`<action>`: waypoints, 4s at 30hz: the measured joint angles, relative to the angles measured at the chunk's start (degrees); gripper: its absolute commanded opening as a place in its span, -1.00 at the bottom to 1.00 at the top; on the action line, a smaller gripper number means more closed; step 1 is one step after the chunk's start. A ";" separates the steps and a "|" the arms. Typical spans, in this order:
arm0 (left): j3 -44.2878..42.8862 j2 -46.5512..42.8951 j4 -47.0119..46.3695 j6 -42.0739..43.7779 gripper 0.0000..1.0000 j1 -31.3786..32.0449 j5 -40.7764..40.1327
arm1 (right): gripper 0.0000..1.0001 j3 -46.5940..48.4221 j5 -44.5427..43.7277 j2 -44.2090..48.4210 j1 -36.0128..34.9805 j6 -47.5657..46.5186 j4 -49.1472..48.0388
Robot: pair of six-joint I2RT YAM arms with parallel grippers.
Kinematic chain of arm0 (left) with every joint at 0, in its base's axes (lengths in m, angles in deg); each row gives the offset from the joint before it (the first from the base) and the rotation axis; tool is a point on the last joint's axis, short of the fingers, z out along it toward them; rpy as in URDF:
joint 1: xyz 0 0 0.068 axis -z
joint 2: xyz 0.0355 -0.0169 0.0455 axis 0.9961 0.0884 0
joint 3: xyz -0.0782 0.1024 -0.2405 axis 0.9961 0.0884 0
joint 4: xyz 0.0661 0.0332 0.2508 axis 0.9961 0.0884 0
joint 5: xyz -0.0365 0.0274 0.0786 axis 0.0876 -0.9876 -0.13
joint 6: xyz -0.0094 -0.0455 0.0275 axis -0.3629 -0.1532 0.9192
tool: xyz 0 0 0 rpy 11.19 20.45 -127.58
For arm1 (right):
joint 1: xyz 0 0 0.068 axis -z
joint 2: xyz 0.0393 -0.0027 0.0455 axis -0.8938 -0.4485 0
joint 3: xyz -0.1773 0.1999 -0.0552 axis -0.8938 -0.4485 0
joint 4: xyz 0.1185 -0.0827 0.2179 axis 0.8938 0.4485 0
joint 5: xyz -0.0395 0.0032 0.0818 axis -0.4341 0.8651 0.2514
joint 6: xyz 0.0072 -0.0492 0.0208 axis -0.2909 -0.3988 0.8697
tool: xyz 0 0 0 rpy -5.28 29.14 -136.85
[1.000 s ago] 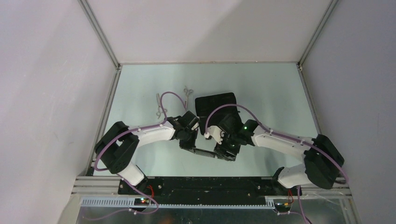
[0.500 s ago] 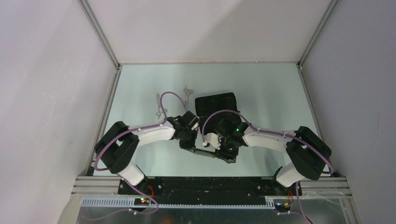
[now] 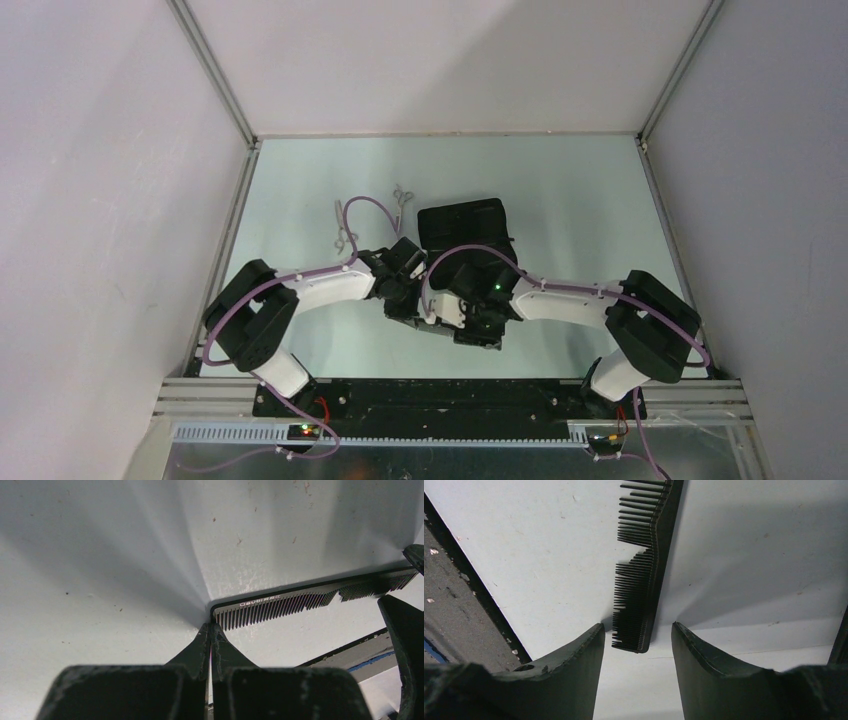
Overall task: Sort the hair-cutting tools
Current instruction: Pick up the comb at the center of the board, then move the hairdressing tool bag to the center of the board.
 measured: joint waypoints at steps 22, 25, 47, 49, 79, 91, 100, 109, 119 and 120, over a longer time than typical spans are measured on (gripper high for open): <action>-0.15 0.09 0.20 0.00 -1.00 0.00 -0.04 | -0.24 2.43 -3.37 -3.93 -3.69 1.16 3.58; -0.15 0.09 0.20 0.00 -1.00 0.00 -0.02 | -0.36 2.49 -4.52 -4.04 -4.44 1.51 3.76; 6.16 -22.29 0.87 -0.81 0.13 -16.41 0.59 | -0.93 0.55 -7.23 -0.33 -5.31 2.19 3.76; 7.85 -26.32 -0.57 -1.53 0.25 -18.73 1.66 | -0.95 0.46 -7.23 -0.22 -5.29 2.19 3.69; 25.77 -22.97 -37.22 -17.90 0.31 -16.74 22.80 | -1.00 -2.86 -5.33 7.85 -0.35 2.23 -1.20; 25.77 -15.54 -45.83 -23.43 -0.51 -13.16 22.91 | -1.00 -3.98 -5.38 11.32 -0.26 2.56 -3.58; 25.79 -15.41 -51.69 -26.36 -1.00 -11.78 23.87 | -0.47 -6.14 -6.05 12.28 -0.13 4.04 -6.16; 25.83 -24.81 -48.98 -23.69 -1.00 -14.36 18.67 | -0.09 -7.10 -7.39 19.23 3.23 11.69 -13.90; 29.38 -47.78 -39.93 -21.90 -1.00 -21.29 6.67 | 0.22 -3.04 -17.20 18.88 9.88 31.93 -25.59; 30.14 -50.10 -39.21 -22.10 -1.00 -21.49 5.38 | 0.21 -0.85 -18.69 16.55 10.56 34.38 -24.74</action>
